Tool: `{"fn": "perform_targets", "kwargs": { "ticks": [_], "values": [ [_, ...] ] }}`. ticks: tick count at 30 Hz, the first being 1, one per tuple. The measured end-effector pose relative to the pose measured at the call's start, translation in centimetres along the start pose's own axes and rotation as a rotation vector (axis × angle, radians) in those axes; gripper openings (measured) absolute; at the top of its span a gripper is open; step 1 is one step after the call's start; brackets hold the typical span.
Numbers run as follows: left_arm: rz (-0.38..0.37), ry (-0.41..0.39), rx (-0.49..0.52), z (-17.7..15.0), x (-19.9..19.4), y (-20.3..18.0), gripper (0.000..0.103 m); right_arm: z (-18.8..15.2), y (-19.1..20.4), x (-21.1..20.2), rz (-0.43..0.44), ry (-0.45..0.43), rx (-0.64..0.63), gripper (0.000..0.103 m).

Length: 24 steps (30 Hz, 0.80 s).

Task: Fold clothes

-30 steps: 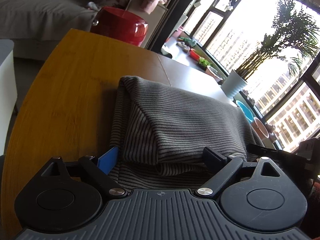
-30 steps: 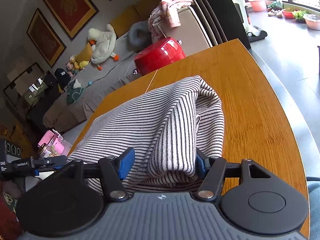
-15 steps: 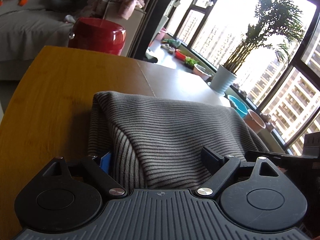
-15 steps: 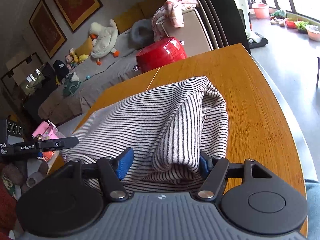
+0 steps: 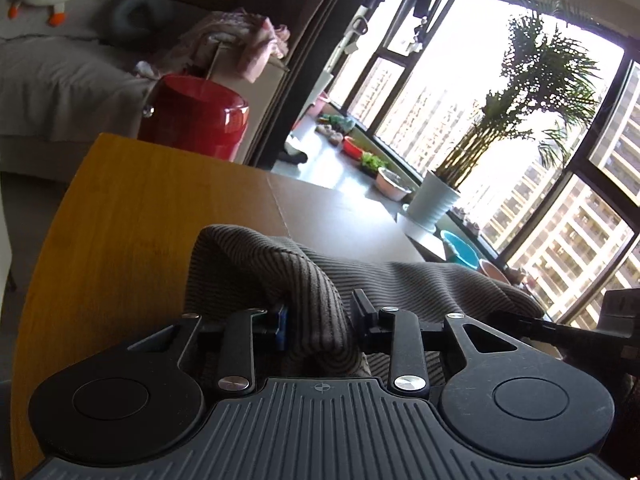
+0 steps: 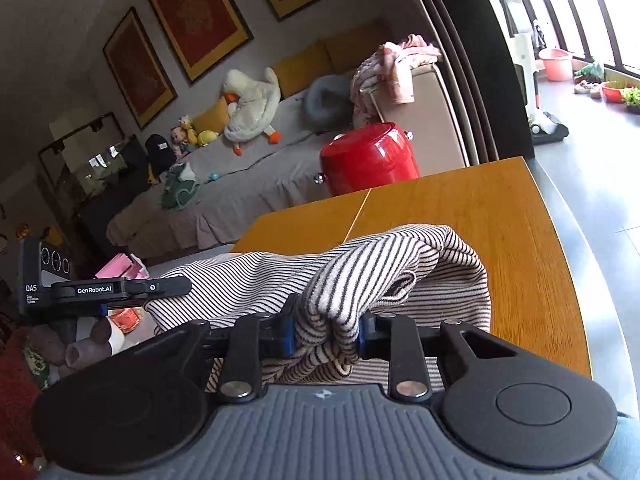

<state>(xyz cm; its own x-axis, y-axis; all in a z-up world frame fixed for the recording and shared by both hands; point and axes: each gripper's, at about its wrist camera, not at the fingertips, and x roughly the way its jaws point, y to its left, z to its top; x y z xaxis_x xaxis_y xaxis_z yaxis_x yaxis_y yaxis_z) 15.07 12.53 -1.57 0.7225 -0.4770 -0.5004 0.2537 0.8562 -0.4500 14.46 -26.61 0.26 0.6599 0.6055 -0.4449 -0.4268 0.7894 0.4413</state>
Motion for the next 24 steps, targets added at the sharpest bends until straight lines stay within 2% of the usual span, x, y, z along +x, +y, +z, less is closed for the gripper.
{"fn": "perform_targets", "kwargs": {
  "ticks": [2, 6, 10, 12, 15, 17, 19, 20, 22, 24],
  "values": [
    [0.018, 0.02, -0.006, -0.9, 0.2, 0.5, 0.034, -1.0, -0.5, -0.3, -0.014, 0.02, 0.021, 0.026],
    [0.055, 0.059, -0.019, -2.6, 0.7, 1.4, 0.034, -4.2, -3.1, 0.5, -0.099, 0.079, 0.11, 0.027],
    [0.091, 0.098, -0.032, -4.3, 1.2, 2.4, 0.043, -5.4, -4.2, 0.4, -0.088, 0.062, 0.169, 0.03],
    [0.102, 0.091, -0.039, -3.8, 1.0, 2.4, 0.046, -5.2, -4.1, 0.2, -0.097, 0.069, 0.148, 0.034],
    [0.126, 0.037, -0.005, -2.5, -0.1, 1.8, 0.049, -4.5, -3.7, -0.6, -0.123, 0.054, 0.106, 0.042],
    [0.102, -0.01, 0.011, -1.7, -1.5, 0.8, 0.056, -3.5, -3.5, -1.6, -0.143, 0.004, 0.089, 0.05],
    [0.041, -0.038, 0.018, -1.2, -2.6, -0.4, 0.069, -2.1, -3.2, -2.2, -0.148, -0.052, 0.067, 0.06],
    [0.005, -0.044, 0.022, -1.1, -3.0, -1.0, 0.073, -1.3, -2.9, -2.2, -0.144, -0.074, 0.054, 0.061],
    [-0.067, -0.01, 0.024, -1.5, -2.6, -2.2, 0.082, 0.0, -2.4, -1.6, -0.127, -0.099, 0.025, 0.064],
    [-0.11, 0.058, 0.009, -2.4, -1.3, -3.0, 0.085, 0.1, -2.5, 0.2, -0.117, -0.069, 0.013, 0.066]
  ]
}}
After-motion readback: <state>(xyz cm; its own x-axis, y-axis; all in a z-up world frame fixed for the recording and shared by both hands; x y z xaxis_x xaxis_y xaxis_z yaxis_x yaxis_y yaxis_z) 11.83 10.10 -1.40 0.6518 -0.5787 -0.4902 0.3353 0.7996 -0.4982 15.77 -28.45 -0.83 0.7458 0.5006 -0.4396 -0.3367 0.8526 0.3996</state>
